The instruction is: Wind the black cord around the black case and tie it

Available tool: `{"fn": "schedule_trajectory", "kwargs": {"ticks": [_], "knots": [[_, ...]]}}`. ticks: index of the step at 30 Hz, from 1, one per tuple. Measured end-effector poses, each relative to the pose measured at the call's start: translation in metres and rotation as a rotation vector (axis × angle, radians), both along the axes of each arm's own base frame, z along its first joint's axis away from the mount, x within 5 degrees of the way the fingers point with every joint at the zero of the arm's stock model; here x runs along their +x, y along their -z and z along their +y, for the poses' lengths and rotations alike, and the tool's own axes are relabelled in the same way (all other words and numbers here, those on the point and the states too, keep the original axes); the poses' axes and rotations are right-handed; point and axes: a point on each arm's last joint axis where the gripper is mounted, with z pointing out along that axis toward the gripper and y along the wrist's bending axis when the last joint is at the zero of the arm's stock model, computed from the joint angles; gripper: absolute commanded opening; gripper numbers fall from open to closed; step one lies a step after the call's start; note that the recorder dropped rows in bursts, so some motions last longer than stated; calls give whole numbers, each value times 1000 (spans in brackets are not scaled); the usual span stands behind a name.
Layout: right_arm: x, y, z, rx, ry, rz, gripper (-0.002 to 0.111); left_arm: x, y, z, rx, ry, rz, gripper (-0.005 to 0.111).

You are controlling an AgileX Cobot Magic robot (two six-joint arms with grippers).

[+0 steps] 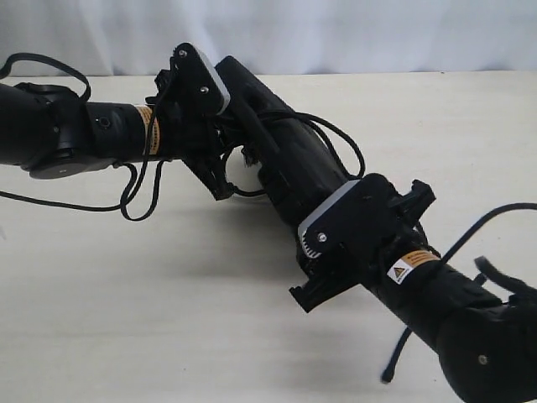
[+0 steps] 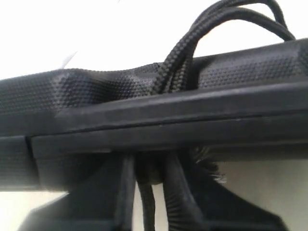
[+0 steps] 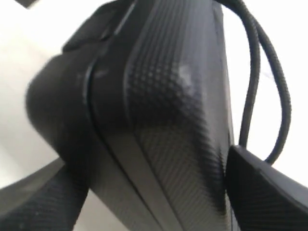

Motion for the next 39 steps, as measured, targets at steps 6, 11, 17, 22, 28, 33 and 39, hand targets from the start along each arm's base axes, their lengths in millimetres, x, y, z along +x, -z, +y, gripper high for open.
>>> {"fn": "schedule_trajectory", "kwargs": {"ticks": [6, 11, 17, 22, 28, 33, 39], "knots": [[-13, -23, -6, 93, -15, 95, 72, 0, 0, 0, -2, 0, -1, 0], [-27, -54, -16, 203, -32, 98, 72, 0, 0, 0, 4, 0, -2, 0], [-38, -96, -36, 334, 5, 14, 55, 0, 1, 1, 31, -1, -3, 0], [-18, -127, -46, 341, 59, 41, 45, 0, 2, 2, 36, -3, -1, 0], [41, -118, -48, 320, 71, 153, 45, 0, 2, 2, 36, -4, -1, 0], [84, -96, -53, 374, 10, 282, 45, 0, 2, 2, 37, -4, 0, 0], [114, -109, -53, 316, -235, 558, 45, 0, 4, 4, 57, -18, 12, 0]]}}
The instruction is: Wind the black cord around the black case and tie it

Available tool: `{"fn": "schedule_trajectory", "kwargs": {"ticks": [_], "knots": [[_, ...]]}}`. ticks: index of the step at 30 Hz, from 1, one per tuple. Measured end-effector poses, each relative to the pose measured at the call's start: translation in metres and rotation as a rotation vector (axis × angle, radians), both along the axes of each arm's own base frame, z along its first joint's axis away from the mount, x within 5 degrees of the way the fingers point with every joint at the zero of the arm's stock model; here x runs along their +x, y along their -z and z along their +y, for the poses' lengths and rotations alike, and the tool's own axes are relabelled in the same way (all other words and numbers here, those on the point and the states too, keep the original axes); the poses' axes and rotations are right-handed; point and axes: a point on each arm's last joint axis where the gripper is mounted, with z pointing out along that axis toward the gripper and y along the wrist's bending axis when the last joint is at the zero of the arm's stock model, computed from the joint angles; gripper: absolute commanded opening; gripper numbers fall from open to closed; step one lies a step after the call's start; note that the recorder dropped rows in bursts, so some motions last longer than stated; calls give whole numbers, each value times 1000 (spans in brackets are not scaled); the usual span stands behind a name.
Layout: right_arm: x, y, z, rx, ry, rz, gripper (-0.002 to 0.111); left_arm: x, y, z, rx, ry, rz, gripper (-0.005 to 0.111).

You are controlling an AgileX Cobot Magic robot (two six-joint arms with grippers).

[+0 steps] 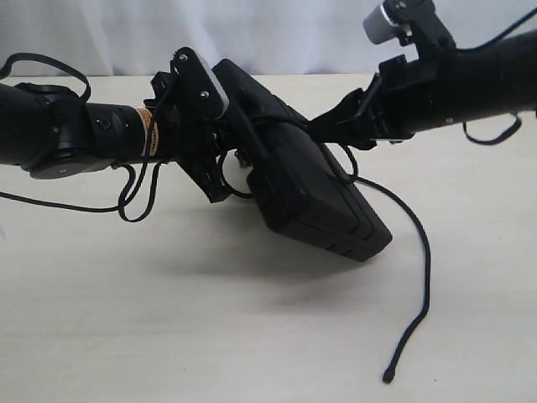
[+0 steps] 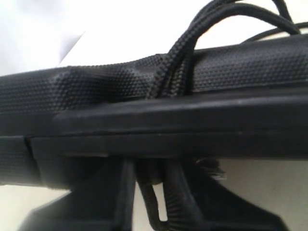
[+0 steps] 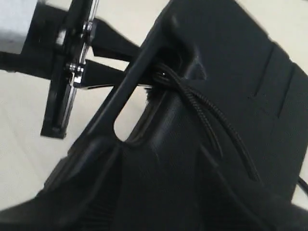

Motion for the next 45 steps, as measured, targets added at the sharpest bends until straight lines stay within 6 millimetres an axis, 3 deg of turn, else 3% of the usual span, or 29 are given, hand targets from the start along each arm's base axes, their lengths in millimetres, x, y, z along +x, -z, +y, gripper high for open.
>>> {"fn": "schedule_trajectory", "kwargs": {"ticks": [4, 8, 15, 19, 28, 31, 33, 38, 42, 45], "knots": [[9, -13, -9, -175, -43, -13, 45, 0, 1, 1, 14, -10, 8, 0], [8, -7, -13, -340, -122, -47, 45, 0, 1, 1, 15, -11, 9, 0], [16, 23, -15, -428, -192, -69, 45, 0, 1, 2, 17, -12, 10, 0], [26, 37, -8, -378, -215, -93, 45, 0, 2, 2, 19, -13, 11, 0], [42, 49, -7, -368, -136, -154, 14, 0, 2, 2, 22, -13, 11, 0], [46, 61, -6, -374, -139, -128, 13, 0, 2, 2, 22, -13, 11, 0], [47, 64, -6, -375, -139, -123, 5, 0, 2, 2, 22, -13, 11, 0], [49, 63, -6, -367, -112, -135, 4, 0, 2, 2, 22, -13, 11, 0], [50, 61, -6, -354, -92, -137, 4, 0, 2, 2, 23, -12, 10, 19], [49, 49, -8, -338, -44, -163, 4, 1, 2, 3, 44, -14, 9, 43]]}}
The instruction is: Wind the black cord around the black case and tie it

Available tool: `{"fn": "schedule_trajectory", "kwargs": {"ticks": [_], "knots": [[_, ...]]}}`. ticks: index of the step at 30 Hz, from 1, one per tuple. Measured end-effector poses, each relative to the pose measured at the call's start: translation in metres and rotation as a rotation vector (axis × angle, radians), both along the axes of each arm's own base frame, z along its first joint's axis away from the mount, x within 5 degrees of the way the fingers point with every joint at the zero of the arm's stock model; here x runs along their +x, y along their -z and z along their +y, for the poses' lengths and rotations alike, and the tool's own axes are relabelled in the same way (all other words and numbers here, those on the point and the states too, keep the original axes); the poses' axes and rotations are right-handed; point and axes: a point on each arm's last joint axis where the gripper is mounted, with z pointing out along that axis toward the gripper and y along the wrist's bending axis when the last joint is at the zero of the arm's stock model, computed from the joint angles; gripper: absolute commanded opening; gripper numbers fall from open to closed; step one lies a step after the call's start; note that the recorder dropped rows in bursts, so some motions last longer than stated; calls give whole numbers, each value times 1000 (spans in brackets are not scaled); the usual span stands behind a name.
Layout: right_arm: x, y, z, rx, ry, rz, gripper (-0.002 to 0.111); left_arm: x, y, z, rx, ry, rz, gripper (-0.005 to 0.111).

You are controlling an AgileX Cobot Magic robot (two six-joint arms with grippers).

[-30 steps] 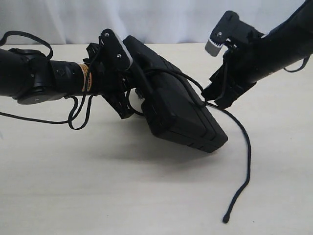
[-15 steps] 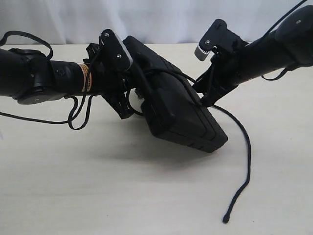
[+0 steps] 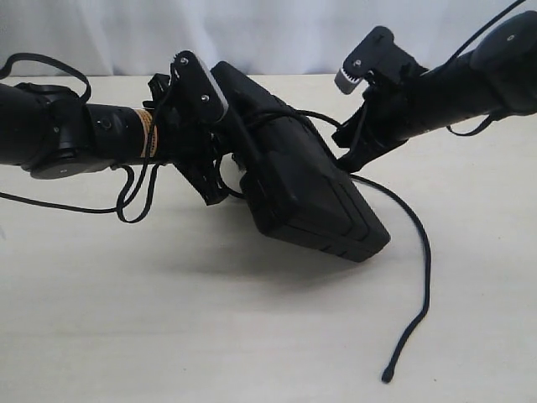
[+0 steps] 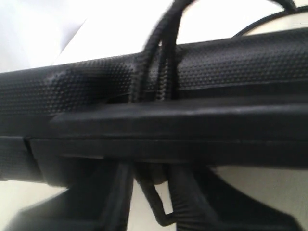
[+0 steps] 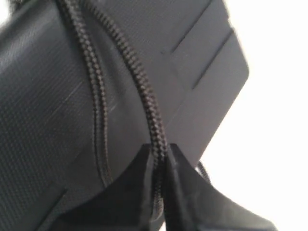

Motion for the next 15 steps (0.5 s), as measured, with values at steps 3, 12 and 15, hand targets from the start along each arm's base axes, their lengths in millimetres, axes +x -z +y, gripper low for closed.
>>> {"fn": "schedule_trajectory", "kwargs": {"ticks": [3, 12, 15], "knots": [[-3, -17, -2, 28, 43, -42, 4, 3, 2, 7, 78, -54, 30, 56], [-3, -23, -1, 93, 106, -26, 4, 5, -40, 28, 256, -206, 4, 61], [-3, -23, -1, 100, 111, -24, 4, 6, -46, 19, 129, -181, -30, 61]]}}
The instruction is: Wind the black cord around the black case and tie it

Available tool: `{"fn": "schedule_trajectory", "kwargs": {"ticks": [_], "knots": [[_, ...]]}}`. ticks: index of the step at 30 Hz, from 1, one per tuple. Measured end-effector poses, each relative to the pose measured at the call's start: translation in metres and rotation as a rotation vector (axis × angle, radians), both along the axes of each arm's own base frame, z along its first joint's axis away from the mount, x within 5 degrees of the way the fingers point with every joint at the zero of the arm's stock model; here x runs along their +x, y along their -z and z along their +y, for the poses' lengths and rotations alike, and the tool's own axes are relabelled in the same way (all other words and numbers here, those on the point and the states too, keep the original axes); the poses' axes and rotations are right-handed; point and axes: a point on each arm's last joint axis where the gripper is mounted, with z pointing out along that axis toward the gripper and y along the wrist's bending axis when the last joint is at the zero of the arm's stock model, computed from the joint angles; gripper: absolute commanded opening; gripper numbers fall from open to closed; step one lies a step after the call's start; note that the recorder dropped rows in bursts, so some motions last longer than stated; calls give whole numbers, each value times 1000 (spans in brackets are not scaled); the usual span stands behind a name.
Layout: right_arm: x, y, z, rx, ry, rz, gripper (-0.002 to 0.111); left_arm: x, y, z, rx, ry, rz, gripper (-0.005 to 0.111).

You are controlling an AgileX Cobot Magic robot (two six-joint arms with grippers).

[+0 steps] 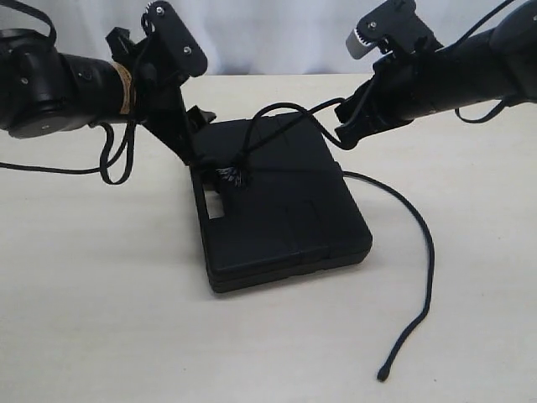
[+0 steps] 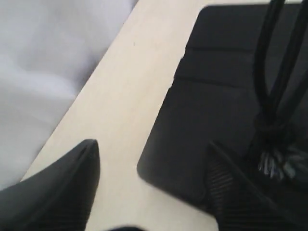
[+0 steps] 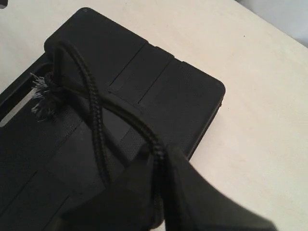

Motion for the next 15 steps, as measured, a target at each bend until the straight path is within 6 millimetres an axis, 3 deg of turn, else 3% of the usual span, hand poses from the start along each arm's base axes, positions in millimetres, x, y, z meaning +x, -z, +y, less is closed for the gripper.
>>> {"fn": "schedule_trajectory", "kwargs": {"ticks": [6, 12, 15], "knots": [[0, 0, 0, 4, -1, 4, 4, 3, -7, -26, -263, 191, -120, 61], [-1, 0, 1, 7, -9, 12, 4, 7, 30, -42, -249, 387, -143, 61], [-1, 0, 1, 7, -9, 12, 4, 9, 38, -44, -229, 417, -156, 61]]}}
